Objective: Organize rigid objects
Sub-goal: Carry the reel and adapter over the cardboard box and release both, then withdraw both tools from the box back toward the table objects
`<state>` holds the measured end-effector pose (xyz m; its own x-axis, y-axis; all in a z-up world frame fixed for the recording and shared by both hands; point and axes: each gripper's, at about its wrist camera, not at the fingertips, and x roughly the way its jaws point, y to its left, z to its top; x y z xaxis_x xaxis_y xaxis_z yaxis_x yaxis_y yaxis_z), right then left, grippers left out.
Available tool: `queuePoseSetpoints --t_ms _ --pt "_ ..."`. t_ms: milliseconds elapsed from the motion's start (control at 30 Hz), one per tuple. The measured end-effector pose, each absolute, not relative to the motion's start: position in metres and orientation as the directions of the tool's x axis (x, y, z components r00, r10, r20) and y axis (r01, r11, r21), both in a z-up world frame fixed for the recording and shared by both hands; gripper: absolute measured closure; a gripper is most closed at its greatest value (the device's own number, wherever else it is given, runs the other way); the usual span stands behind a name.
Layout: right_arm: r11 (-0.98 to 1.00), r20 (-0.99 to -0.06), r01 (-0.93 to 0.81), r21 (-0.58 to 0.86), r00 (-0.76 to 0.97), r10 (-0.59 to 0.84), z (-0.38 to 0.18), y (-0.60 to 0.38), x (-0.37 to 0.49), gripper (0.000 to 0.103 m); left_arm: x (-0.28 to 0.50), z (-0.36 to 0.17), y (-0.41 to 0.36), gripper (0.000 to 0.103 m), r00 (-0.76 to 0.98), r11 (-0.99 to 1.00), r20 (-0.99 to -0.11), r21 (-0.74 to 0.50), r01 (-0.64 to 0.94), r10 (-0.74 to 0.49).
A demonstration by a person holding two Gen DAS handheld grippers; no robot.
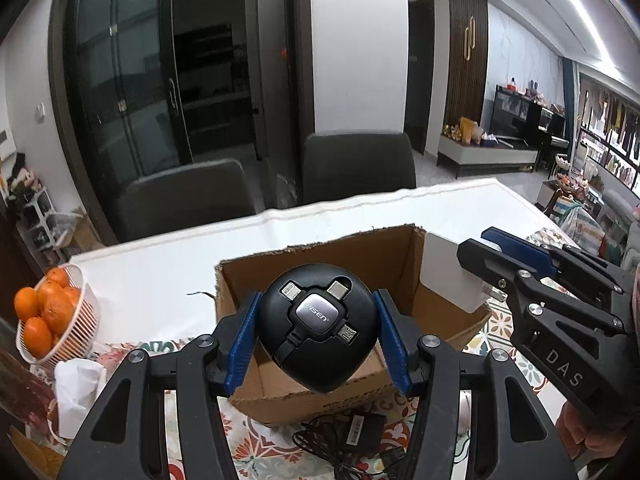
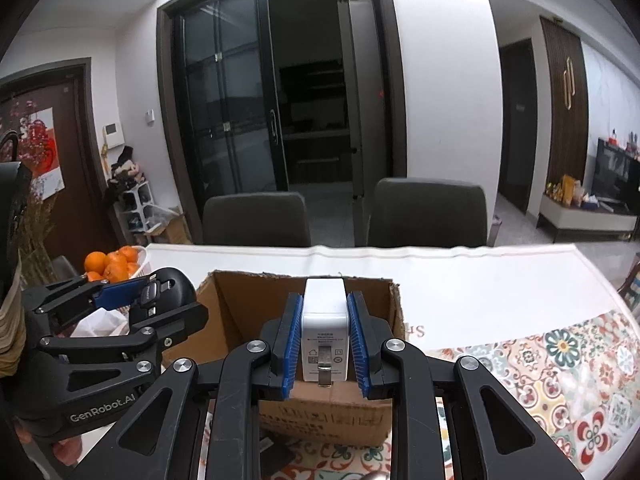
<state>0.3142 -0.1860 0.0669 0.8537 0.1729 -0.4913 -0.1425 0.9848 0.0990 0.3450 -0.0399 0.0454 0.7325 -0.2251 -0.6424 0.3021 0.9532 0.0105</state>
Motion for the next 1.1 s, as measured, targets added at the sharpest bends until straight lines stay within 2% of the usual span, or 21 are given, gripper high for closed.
queuePoseSetpoints --t_ms 567,700,1100 --pt "0.983 -0.635 -0.119 0.138 0.751 0.180 0.032 -0.194 0.357 0.079 0.398 0.006 -0.053 0.048 0.564 0.958 -0.806 -0.011 0.288 -0.179" --pt "0.979 -0.662 -0.134 0.155 0.721 0.204 0.025 -0.193 0.360 0.078 0.394 0.008 -0.052 0.039 0.581 0.960 -0.798 0.014 0.281 -0.159" --pt "0.983 -0.628 -0.120 0.138 0.757 0.181 0.038 -0.195 0.335 0.073 0.355 0.027 -0.036 0.039 0.662 0.966 -0.733 0.026 0.257 -0.157"
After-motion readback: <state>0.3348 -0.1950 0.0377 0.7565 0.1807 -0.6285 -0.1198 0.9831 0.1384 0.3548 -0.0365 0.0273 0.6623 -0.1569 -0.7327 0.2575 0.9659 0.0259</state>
